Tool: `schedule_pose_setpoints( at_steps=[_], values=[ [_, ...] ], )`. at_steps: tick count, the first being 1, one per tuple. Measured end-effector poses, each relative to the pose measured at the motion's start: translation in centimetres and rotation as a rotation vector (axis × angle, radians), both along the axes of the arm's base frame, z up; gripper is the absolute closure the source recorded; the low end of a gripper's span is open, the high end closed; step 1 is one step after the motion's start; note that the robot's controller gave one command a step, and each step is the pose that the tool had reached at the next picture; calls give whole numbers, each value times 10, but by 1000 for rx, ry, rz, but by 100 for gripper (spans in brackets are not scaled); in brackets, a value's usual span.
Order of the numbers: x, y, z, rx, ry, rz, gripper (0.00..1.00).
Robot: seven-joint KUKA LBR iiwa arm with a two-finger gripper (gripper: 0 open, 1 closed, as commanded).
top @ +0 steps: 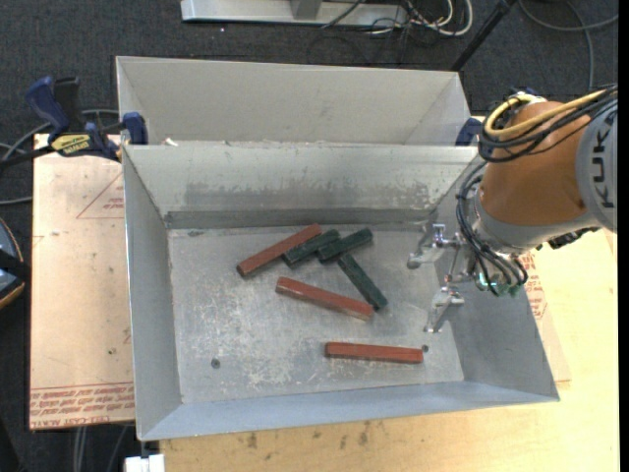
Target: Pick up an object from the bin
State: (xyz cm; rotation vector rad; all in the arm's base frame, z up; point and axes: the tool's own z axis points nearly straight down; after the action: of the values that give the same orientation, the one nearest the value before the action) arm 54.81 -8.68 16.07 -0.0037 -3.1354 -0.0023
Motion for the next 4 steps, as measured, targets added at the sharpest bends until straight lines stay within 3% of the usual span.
schedule_pose_setpoints(
  at_steps=[1, 2, 3, 4],
  values=[
    [2, 0, 4, -1, -7, 2, 0],
    [-35, 27, -79, -2, 2, 9, 100],
    [-35, 27, -79, -2, 2, 9, 100],
    [-35, 28, 66, -1, -11, -47, 100]
  ],
)
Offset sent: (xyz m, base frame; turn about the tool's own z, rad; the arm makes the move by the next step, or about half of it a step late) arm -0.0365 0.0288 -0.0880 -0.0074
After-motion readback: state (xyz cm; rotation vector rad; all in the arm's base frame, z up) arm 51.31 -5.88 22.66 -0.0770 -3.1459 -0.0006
